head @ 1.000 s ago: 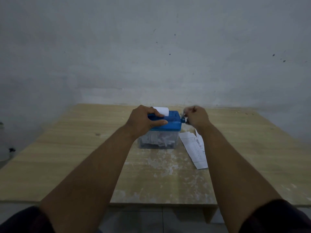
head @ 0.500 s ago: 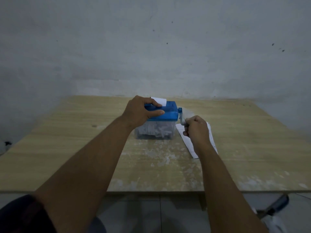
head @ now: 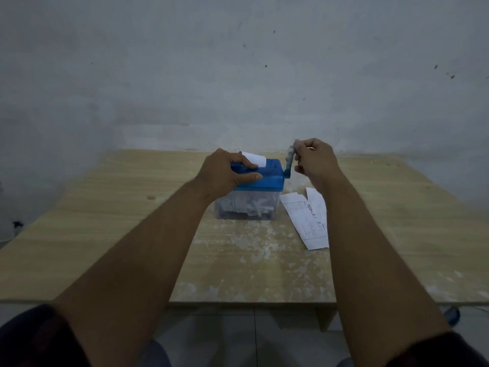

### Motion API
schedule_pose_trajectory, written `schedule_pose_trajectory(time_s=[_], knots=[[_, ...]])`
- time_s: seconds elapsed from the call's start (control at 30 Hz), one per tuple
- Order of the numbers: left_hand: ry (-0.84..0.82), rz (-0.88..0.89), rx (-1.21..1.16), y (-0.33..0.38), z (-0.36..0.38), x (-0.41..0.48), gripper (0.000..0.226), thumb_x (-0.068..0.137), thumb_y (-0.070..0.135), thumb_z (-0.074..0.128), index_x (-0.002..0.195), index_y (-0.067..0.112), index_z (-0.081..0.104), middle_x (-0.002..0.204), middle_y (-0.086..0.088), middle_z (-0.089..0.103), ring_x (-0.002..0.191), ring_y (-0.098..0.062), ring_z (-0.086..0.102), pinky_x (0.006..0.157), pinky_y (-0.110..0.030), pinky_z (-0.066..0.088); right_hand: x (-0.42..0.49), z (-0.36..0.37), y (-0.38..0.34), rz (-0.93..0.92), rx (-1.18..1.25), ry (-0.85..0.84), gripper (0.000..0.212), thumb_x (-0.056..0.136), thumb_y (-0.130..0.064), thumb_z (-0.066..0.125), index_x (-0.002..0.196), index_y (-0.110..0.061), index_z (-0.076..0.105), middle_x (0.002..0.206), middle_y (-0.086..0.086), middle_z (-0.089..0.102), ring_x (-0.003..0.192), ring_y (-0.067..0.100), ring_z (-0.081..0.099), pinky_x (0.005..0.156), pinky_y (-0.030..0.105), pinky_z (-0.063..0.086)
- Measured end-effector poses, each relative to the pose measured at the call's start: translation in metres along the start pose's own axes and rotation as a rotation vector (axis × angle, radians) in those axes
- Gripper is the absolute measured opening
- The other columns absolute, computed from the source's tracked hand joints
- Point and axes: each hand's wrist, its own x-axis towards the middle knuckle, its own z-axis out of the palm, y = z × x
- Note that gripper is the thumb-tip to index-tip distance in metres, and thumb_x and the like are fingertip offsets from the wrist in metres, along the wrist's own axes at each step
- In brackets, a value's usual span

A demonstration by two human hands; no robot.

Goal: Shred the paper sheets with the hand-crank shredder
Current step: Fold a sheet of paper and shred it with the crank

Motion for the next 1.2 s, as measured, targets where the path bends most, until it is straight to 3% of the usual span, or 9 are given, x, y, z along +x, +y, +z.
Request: schedule_pose_trajectory(time_s=[0.13, 0.27, 0.33, 0.43, 0.53, 0.7, 0.87, 1.0, 1.2], knots=[[0.0, -0.008, -0.015, -0.001, 0.001, -0.002, 0.028, 0.075, 0.043, 0.094, 0.099, 0.032, 0.086, 0.1, 0.02, 0.076, 0.091, 0.008, 0.069, 0.073, -0.005, 0.05, 0.017, 0.015, 0.019, 0.065, -0.077, 0.02, 0.027, 0.106, -0.031, 0.06, 0.103, -0.005, 0.067, 0.089, 0.006, 0.068, 0.074, 0.017, 0.062, 0.065, 0.032, 0.059], [0.002, -0.019, -0.025, -0.002, 0.001, -0.002, 0.028, 0.073, 0.047, 0.094, 0.097, 0.035, 0.085, 0.104, 0.02, 0.076, 0.095, 0.005, 0.069, 0.076, -0.008, 0.053, 0.01, 0.022, 0.059, 0.27, -0.083, -0.067, 0.019, 0.106, -0.022, 0.058, 0.1, -0.005, 0.063, 0.093, 0.014, 0.064, 0.068, 0.019, 0.059, 0.064, 0.033, 0.056], [0.008, -0.022, -0.032, -0.002, 0.003, -0.002, 0.028, 0.073, 0.047, 0.094, 0.096, 0.034, 0.085, 0.106, 0.018, 0.076, 0.096, 0.002, 0.069, 0.075, -0.009, 0.052, -0.002, 0.022, 0.075, 0.298, -0.103, -0.043, 0.019, 0.106, -0.019, 0.054, 0.103, -0.004, 0.064, 0.093, 0.014, 0.064, 0.074, 0.023, 0.06, 0.062, 0.032, 0.055], [0.01, 0.0, -0.009, -0.003, 0.003, -0.002, 0.026, 0.075, 0.045, 0.094, 0.095, 0.034, 0.084, 0.103, 0.019, 0.076, 0.096, 0.001, 0.069, 0.074, -0.007, 0.05, -0.027, 0.02, 0.085, 0.294, -0.1, 0.001, 0.019, 0.106, -0.016, 0.05, 0.104, -0.004, 0.065, 0.092, 0.011, 0.064, 0.082, 0.025, 0.061, 0.064, 0.034, 0.056], [0.011, -0.005, 0.0, -0.003, 0.003, -0.001, 0.026, 0.075, 0.047, 0.094, 0.094, 0.033, 0.083, 0.102, 0.02, 0.075, 0.098, 0.003, 0.068, 0.074, -0.007, 0.047, -0.054, 0.013, 0.084, 0.27, -0.028, 0.041, 0.017, 0.101, -0.015, 0.054, 0.092, -0.005, 0.064, 0.08, 0.005, 0.06, 0.076, 0.02, 0.057, 0.066, 0.032, 0.054], [0.012, -0.007, 0.011, -0.004, 0.003, -0.001, 0.027, 0.074, 0.046, 0.094, 0.094, 0.032, 0.083, 0.102, 0.021, 0.075, 0.098, 0.005, 0.066, 0.074, -0.005, 0.045, -0.075, -0.002, 0.049, 0.188, 0.149, 0.078, 0.02, 0.101, -0.022, 0.061, 0.098, -0.005, 0.069, 0.077, 0.005, 0.062, 0.068, 0.016, 0.053, 0.064, 0.031, 0.051], [0.006, 0.004, 0.018, -0.004, 0.003, 0.001, 0.028, 0.075, 0.048, 0.093, 0.096, 0.032, 0.084, 0.101, 0.02, 0.076, 0.098, 0.002, 0.068, 0.08, -0.015, 0.048, -0.056, -0.013, 0.003, 0.117, 0.185, -0.004, 0.02, 0.101, -0.012, 0.057, 0.091, -0.004, 0.074, 0.067, 0.004, 0.059, 0.062, 0.016, 0.048, 0.063, 0.03, 0.052], [0.003, 0.026, 0.022, -0.005, 0.001, 0.001, 0.029, 0.076, 0.047, 0.093, 0.097, 0.029, 0.085, 0.098, 0.019, 0.077, 0.093, 0.005, 0.069, 0.075, -0.008, 0.047, -0.029, -0.012, -0.004, 0.061, 0.119, -0.062, 0.031, 0.107, -0.029, 0.059, 0.095, -0.005, 0.075, 0.066, 0.001, 0.058, 0.062, 0.014, 0.051, 0.067, 0.028, 0.055], [0.01, 0.022, 0.04, -0.006, 0.001, 0.001, 0.03, 0.075, 0.051, 0.093, 0.096, 0.033, 0.084, 0.098, 0.022, 0.077, 0.096, 0.003, 0.069, 0.079, -0.017, 0.05, 0.019, 0.006, 0.003, 0.094, 0.003, -0.027, 0.038, 0.105, -0.04, 0.062, 0.095, -0.005, 0.072, 0.081, 0.006, 0.064, 0.072, 0.02, 0.058, 0.068, 0.031, 0.056]])
